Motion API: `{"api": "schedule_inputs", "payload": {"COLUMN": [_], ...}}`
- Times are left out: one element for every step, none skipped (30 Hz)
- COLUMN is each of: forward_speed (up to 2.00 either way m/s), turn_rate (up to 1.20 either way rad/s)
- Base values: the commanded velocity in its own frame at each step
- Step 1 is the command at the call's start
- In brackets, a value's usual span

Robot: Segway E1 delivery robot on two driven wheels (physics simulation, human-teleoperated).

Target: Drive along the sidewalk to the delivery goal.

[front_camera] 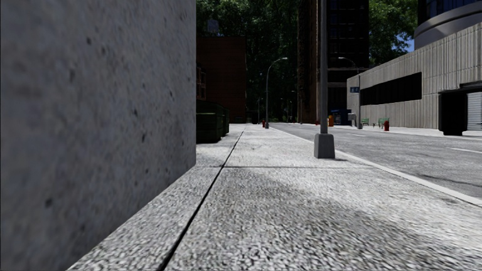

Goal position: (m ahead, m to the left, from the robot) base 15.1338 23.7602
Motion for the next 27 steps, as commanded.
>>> {"api": "schedule_inputs", "payload": {"forward_speed": [1.59,1.59,1.59,1.59,1.59,1.59,1.60,1.60,1.60,1.60,1.60,1.60,1.60,1.60,1.60,1.60,1.60,1.60,1.60,1.60,1.60,1.60,1.60,1.60,1.60,1.60,1.61], "turn_rate": [0.00,0.00,0.00,0.00,0.00,-0.14,-0.37,-0.52,-0.18,-0.02,0.00,0.00,0.00,0.00,0.00,0.00,0.00,0.00,0.00,0.00,0.00,0.00,0.00,0.00,0.00,0.00,0.00]}}
